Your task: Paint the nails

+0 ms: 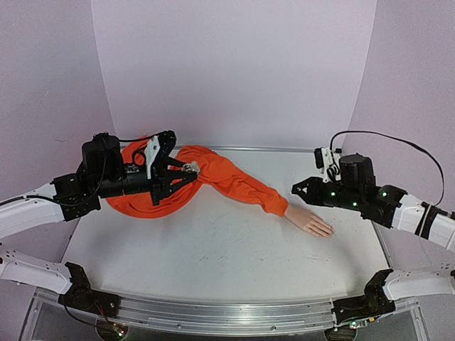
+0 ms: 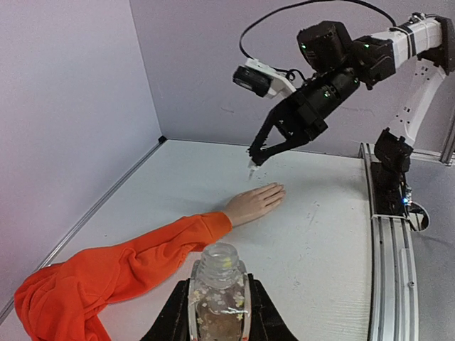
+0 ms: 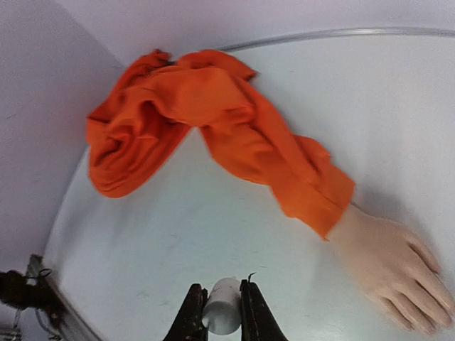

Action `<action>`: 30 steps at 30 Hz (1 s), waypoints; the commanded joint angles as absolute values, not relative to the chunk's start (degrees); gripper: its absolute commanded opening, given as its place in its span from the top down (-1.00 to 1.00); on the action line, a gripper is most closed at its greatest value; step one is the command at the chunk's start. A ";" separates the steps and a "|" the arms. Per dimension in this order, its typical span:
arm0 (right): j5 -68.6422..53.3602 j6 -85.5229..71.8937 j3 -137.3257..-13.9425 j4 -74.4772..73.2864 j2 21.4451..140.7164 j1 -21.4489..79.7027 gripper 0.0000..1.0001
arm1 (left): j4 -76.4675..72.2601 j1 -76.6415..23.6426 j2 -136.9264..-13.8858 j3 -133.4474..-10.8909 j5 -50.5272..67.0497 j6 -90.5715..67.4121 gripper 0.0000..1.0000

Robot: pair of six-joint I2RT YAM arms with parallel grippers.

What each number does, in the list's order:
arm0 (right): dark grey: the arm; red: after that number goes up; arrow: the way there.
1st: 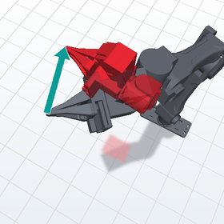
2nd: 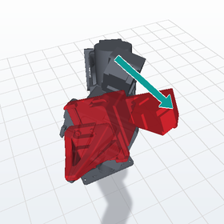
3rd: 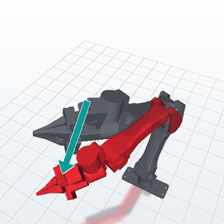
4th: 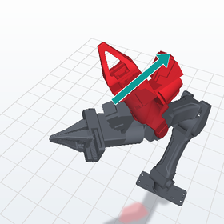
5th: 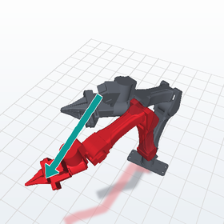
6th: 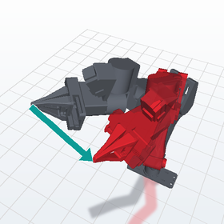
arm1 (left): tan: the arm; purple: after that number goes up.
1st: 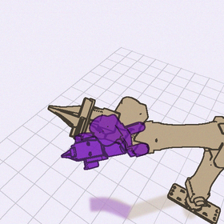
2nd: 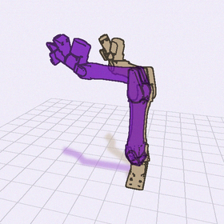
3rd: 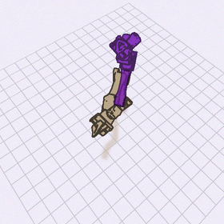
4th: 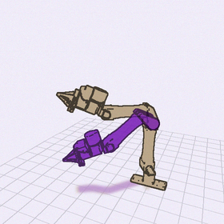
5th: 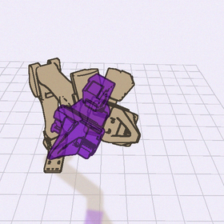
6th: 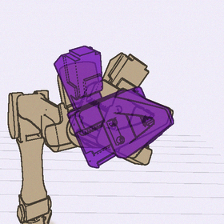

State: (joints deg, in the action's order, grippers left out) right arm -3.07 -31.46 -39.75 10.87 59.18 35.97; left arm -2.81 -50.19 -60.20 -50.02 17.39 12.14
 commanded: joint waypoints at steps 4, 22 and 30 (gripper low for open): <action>-17.33 -25.57 -51.80 23.93 65.50 47.90 1.00 | -5.63 -50.53 -60.59 -50.63 23.70 14.65 1.00; -12.15 -24.48 -70.95 21.92 76.66 61.39 1.00 | -5.06 -53.79 -62.64 -49.55 21.66 20.29 1.00; -10.32 -24.22 -71.56 18.96 76.06 62.33 1.00 | -4.76 -54.23 -63.06 -49.64 20.21 21.08 1.00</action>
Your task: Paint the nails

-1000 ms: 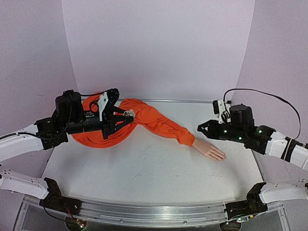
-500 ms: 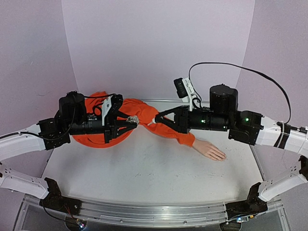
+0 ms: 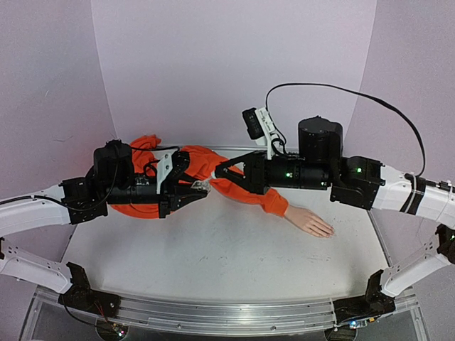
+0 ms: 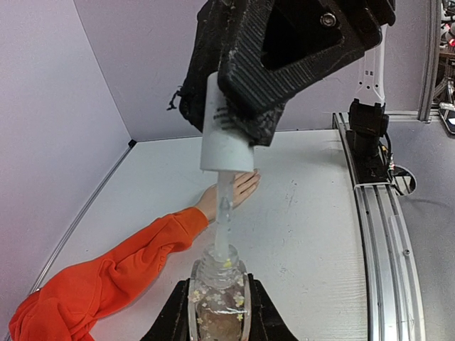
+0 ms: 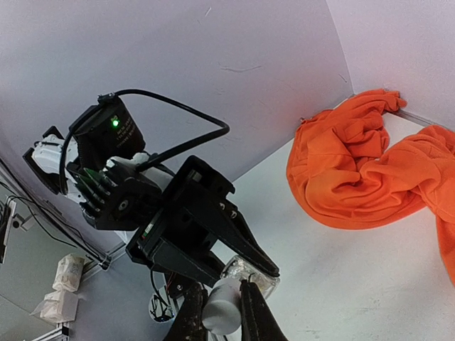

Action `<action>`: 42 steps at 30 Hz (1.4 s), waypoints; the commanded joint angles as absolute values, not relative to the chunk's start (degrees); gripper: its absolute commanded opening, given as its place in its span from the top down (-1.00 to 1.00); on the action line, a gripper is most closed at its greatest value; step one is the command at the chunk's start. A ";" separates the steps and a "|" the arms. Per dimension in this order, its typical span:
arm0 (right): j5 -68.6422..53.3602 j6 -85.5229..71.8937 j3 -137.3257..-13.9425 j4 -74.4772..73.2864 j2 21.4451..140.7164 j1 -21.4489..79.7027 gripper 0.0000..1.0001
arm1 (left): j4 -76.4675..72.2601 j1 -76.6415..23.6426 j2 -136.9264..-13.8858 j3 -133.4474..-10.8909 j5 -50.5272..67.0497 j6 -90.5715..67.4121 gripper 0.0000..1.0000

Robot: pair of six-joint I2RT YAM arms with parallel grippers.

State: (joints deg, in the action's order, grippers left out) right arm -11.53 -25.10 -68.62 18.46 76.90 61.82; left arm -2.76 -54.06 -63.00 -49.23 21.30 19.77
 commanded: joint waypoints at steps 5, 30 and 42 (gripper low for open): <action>-8.35 -23.76 -71.62 16.86 75.65 62.67 1.00 | -4.70 -54.23 -63.37 -49.64 19.18 21.35 1.00; -9.19 -23.55 -73.74 15.02 80.25 62.75 1.00 | -4.35 -54.32 -63.19 -49.90 19.19 21.24 1.00; -8.18 -23.91 -75.23 13.72 83.26 62.82 1.00 | -4.39 -54.32 -62.88 -49.91 19.20 21.16 1.00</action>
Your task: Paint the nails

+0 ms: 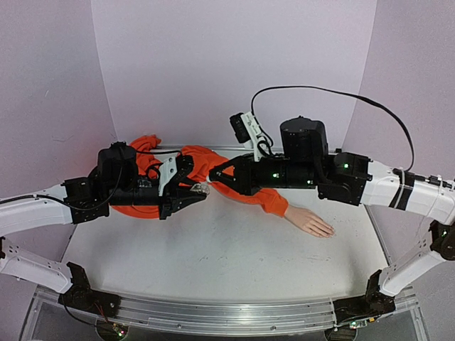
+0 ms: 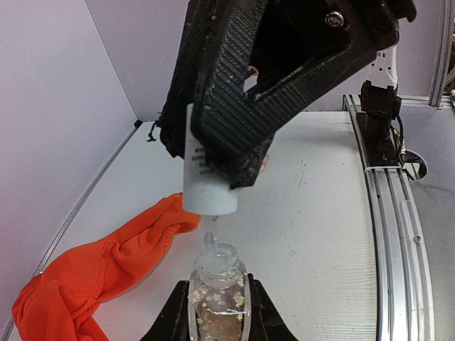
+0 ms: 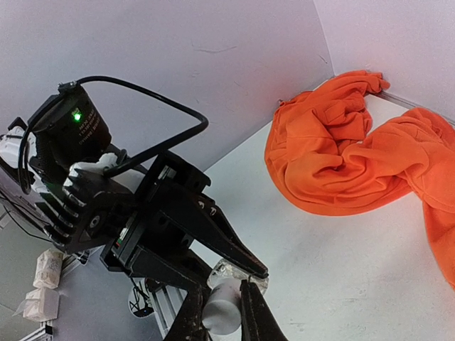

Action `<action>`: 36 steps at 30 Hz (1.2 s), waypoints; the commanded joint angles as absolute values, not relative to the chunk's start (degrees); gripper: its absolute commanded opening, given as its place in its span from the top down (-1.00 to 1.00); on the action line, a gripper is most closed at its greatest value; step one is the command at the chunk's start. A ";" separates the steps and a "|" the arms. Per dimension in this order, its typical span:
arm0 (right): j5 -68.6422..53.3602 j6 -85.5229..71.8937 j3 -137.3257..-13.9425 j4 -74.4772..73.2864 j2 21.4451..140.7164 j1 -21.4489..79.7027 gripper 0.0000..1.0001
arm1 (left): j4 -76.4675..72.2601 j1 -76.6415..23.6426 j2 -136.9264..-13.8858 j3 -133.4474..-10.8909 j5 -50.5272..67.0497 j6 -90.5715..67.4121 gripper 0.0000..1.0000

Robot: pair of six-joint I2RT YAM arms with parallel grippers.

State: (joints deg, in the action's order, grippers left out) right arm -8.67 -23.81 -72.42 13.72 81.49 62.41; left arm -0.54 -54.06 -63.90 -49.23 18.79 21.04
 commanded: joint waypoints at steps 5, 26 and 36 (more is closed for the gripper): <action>-8.49 -24.14 -75.11 12.66 83.60 63.00 1.00 | -4.36 -54.32 -62.60 -49.81 18.16 21.18 1.00; -8.40 -25.40 -72.49 14.33 83.01 63.47 1.00 | -4.38 -54.32 -61.96 -49.81 18.02 20.93 1.00; -8.15 -25.73 -77.52 9.48 88.68 63.47 1.00 | -4.38 -54.32 -61.47 -49.78 16.42 20.77 1.00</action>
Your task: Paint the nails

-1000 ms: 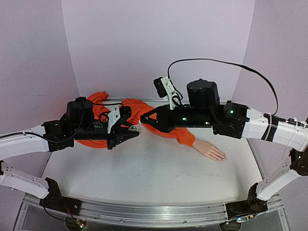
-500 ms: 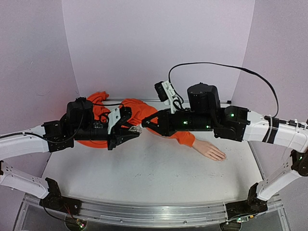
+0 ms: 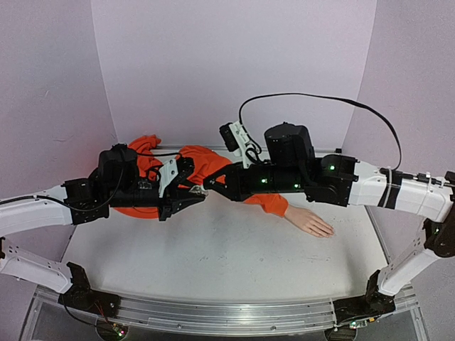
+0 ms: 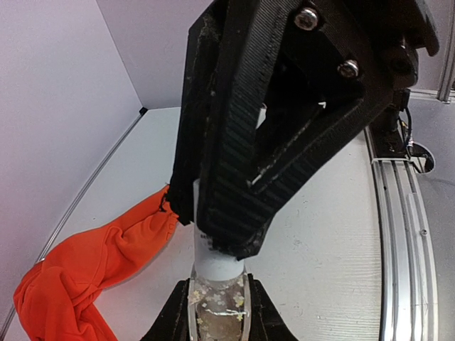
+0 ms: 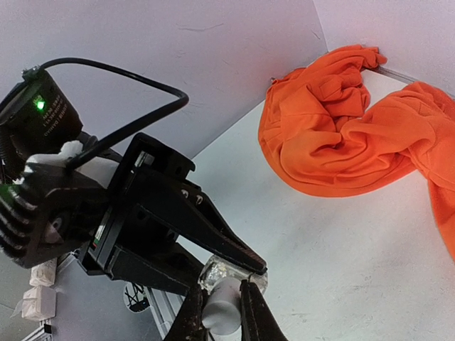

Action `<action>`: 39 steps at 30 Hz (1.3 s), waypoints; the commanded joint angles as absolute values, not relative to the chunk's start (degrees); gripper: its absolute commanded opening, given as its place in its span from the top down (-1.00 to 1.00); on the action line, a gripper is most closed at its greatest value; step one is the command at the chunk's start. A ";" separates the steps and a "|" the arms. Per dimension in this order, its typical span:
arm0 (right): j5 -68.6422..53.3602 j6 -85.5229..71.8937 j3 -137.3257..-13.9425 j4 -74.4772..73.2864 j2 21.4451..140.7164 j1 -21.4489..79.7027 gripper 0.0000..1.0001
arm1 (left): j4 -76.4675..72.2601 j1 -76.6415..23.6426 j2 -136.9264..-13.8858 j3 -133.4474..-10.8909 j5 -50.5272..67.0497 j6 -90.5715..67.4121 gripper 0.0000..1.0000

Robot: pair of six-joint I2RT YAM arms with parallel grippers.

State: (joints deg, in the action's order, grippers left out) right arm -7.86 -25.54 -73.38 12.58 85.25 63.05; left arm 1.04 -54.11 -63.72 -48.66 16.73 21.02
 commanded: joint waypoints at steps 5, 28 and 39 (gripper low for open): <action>-5.78 -27.80 -82.04 5.92 93.51 63.75 0.95 | -4.48 -54.64 -61.82 -49.77 14.04 20.26 1.00; 10.76 -28.04 -76.40 8.74 80.65 65.28 -0.97 | -8.01 -56.43 -64.25 -48.87 1.50 17.57 1.00; -37.67 -0.57 -66.29 16.36 76.99 56.79 -0.81 | -5.71 -56.23 -67.16 -51.79 33.59 13.17 1.00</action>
State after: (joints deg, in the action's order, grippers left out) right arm -20.27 -10.79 -66.61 11.92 76.40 57.76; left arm -3.92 -56.27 -66.00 -47.79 20.69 15.97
